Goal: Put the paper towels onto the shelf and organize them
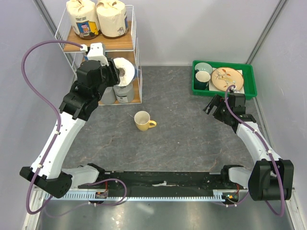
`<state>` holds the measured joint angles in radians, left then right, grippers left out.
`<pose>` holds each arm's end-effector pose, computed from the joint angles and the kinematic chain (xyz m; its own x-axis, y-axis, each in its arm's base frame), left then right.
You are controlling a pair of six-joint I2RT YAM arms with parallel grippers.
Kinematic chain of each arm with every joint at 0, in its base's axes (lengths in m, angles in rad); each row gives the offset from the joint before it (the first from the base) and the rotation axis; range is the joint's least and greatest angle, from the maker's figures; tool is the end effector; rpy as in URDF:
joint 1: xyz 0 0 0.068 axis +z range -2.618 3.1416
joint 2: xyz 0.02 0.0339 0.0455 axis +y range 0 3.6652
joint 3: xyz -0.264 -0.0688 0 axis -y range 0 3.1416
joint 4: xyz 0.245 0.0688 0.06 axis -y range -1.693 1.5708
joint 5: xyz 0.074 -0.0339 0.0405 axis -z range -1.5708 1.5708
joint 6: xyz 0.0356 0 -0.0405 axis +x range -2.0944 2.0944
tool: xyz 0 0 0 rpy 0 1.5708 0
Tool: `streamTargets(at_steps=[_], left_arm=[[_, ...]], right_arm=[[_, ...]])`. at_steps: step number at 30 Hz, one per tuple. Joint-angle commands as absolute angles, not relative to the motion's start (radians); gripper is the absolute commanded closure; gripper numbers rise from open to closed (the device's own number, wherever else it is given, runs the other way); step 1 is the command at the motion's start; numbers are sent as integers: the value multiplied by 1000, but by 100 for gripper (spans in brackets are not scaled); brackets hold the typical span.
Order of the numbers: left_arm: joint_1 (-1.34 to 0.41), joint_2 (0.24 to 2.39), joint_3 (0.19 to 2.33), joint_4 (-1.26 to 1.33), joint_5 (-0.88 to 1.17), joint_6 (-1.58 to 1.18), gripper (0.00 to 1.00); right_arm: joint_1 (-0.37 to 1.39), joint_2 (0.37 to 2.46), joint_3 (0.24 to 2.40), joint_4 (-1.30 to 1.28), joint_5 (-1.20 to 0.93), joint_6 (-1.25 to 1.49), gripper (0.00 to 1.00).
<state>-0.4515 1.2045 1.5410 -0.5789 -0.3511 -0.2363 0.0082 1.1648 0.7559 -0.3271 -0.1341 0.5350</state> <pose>0.2224 -0.0942 0.4717 -0.2356 -0.1301 -0.9631 0.0557 0.9876 -0.1470 0.2453 0.0068 0.2403 -0.6322 0.5001 -0.5918 0.2500 0.8546 0.4551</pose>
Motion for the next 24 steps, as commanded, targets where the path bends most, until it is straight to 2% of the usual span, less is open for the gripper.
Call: streamTargets(at_steps=[1,24], left_arm=[[-408,1227,1575,-512,-367,-187,55],[-239,1379,1646,-393,-183,-258,57]], right_arm=[[5,1151,801,-327,-129,531,2],[6,1114,796,-357,-97,520,2]])
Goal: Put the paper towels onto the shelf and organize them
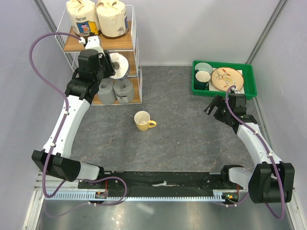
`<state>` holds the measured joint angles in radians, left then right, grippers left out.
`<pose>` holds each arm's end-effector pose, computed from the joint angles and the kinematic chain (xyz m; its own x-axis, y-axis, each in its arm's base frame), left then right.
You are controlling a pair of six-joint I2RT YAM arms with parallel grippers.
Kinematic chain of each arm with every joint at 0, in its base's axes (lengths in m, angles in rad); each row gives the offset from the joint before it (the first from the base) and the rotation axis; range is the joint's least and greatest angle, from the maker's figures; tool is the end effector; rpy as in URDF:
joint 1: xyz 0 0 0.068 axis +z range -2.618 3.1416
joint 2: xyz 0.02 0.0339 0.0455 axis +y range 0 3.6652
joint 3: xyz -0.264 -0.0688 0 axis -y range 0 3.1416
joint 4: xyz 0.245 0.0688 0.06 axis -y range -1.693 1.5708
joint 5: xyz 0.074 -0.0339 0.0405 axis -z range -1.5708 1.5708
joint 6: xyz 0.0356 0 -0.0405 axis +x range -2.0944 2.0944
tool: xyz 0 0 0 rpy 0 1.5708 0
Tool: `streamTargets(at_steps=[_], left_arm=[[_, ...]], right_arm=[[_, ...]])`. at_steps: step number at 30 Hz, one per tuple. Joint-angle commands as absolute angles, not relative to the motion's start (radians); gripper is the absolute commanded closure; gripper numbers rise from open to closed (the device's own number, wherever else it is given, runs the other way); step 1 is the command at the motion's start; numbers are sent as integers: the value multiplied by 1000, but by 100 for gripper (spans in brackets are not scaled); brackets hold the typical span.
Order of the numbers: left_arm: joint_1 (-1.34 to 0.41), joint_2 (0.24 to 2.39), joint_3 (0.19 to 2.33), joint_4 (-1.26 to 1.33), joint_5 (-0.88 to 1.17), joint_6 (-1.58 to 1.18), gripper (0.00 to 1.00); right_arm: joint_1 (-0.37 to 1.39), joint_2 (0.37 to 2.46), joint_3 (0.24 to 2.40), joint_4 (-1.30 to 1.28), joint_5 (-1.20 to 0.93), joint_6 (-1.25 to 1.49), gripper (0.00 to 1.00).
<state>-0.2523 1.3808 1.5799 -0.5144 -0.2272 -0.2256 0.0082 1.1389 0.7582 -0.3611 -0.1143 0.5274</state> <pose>0.2942 -0.0676 0.4463 -0.3007 -0.1476 -0.9422 -0.0322 0.9890 -0.1446 0.2398 0.0060 0.2440 -0.6302 0.4949 -0.5983 0.2603 0.8606 0.4376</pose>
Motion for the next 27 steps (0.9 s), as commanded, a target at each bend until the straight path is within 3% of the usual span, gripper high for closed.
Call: streamTargets(at_steps=[1,27], left_arm=[[-236,1385,1649,-391,-173,-262,57],[-184,1488,1710,-380,-190,-264,59]], right_arm=[[5,1112,795,-357,-95,520,2],[-23,1123,792,-356,-81,506,2]])
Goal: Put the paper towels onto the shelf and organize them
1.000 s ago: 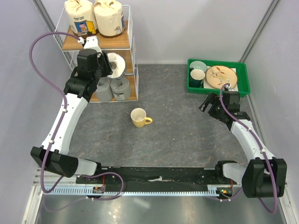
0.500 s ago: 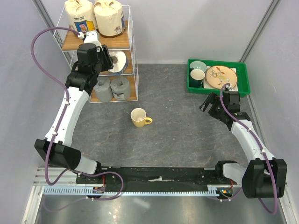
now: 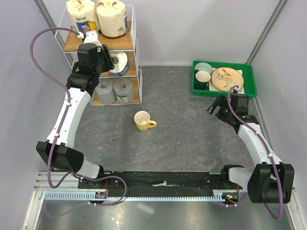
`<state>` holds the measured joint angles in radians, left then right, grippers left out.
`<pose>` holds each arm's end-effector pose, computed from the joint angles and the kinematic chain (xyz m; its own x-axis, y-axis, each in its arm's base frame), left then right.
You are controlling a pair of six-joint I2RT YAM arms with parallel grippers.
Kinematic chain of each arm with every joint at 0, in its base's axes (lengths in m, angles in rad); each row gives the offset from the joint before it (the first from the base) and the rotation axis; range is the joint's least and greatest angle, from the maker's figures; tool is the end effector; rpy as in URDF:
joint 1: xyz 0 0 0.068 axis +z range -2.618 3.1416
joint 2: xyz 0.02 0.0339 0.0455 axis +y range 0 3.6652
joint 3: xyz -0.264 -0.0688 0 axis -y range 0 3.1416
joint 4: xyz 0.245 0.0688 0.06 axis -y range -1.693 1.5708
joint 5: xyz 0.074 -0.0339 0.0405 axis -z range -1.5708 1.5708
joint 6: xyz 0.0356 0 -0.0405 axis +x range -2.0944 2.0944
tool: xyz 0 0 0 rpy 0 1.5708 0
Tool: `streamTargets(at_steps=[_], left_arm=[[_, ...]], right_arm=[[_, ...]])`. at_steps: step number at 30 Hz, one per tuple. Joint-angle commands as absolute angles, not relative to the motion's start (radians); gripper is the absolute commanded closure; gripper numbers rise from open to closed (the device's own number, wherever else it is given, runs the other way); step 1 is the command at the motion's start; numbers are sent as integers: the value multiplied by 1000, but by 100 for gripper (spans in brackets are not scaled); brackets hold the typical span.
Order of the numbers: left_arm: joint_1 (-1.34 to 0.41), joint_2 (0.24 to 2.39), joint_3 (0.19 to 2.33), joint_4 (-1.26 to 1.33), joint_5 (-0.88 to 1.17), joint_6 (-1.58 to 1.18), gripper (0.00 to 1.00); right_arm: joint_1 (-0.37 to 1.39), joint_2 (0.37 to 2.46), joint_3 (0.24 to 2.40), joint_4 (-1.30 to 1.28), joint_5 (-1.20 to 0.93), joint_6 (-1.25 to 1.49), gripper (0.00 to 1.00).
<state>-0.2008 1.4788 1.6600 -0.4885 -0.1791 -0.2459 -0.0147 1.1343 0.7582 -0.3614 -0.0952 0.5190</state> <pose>0.3245 -0.0596 0.4466 -0.2948 -0.1844 -0.9376 -0.0432 0.9828 -0.1798 0.2393 -0.0001 0.2450 -0.6115 0.5028 -0.6110 0.2851 0.8603 0.4226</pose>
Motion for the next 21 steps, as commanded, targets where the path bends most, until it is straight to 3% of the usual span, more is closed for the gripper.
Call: streamTargets(at_steps=[1,17,21], left_arm=[[-184,1491,1710,-379,-187,-265,59],[-161,1539,1744,-351,-163,-264,59],[-156,1542,1741,-351,-156,-273,46]], right_arm=[[-21,1126,792,-356,-81,506,2],[-23,1134,807,-361,-81,509,2],[-23,1135,811,-364,-83,511,2]])
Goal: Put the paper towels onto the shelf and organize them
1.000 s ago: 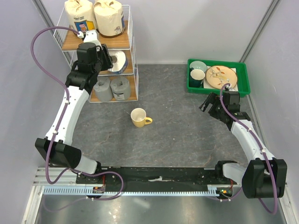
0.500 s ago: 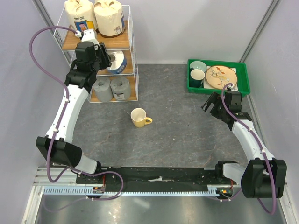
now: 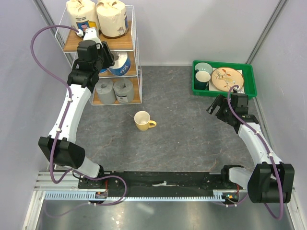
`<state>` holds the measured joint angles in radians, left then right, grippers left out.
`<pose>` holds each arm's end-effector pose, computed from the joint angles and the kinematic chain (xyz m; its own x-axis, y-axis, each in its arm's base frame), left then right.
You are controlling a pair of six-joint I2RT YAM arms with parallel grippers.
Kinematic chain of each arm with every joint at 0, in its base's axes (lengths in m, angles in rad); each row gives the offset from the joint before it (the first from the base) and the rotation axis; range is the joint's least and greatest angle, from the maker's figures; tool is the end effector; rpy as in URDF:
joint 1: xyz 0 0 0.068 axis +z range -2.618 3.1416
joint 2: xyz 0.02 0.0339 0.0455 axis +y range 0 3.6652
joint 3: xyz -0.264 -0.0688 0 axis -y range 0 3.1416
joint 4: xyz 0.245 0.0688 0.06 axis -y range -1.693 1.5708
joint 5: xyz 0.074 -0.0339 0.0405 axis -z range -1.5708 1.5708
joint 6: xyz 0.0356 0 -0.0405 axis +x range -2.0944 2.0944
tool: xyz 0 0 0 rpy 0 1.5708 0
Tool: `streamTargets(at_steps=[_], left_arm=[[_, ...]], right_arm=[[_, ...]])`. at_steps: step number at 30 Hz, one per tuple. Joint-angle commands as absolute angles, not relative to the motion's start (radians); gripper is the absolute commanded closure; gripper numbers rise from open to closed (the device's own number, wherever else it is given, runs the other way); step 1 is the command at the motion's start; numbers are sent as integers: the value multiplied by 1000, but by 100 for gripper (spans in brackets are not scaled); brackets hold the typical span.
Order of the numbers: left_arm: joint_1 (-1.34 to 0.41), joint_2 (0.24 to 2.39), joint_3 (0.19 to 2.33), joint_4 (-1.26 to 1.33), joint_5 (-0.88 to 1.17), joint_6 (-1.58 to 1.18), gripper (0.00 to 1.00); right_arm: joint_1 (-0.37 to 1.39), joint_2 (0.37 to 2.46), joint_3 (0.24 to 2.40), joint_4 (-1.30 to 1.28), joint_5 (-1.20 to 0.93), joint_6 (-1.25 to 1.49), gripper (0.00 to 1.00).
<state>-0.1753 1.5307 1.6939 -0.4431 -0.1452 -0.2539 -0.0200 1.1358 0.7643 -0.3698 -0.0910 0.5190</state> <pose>0.3420 -0.0553 0.4461 -0.2723 -0.2042 -0.9403 -0.0338 0.9787 -0.2027 0.2396 -0.0016 0.2460 -0.6096 0.5063 -0.6100 0.2940 0.8590 0.4191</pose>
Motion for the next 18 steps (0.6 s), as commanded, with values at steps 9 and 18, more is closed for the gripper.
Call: streamTargets(at_steps=[9,18], left_arm=[[-149,1491,1733,-334,-135,-302,29],[-137,1424,1704,-284,-98,-319,28]], right_arm=[[-23,1137,805,-367,-77,505,2],[-23,1135,804,-367,-81,506,2]])
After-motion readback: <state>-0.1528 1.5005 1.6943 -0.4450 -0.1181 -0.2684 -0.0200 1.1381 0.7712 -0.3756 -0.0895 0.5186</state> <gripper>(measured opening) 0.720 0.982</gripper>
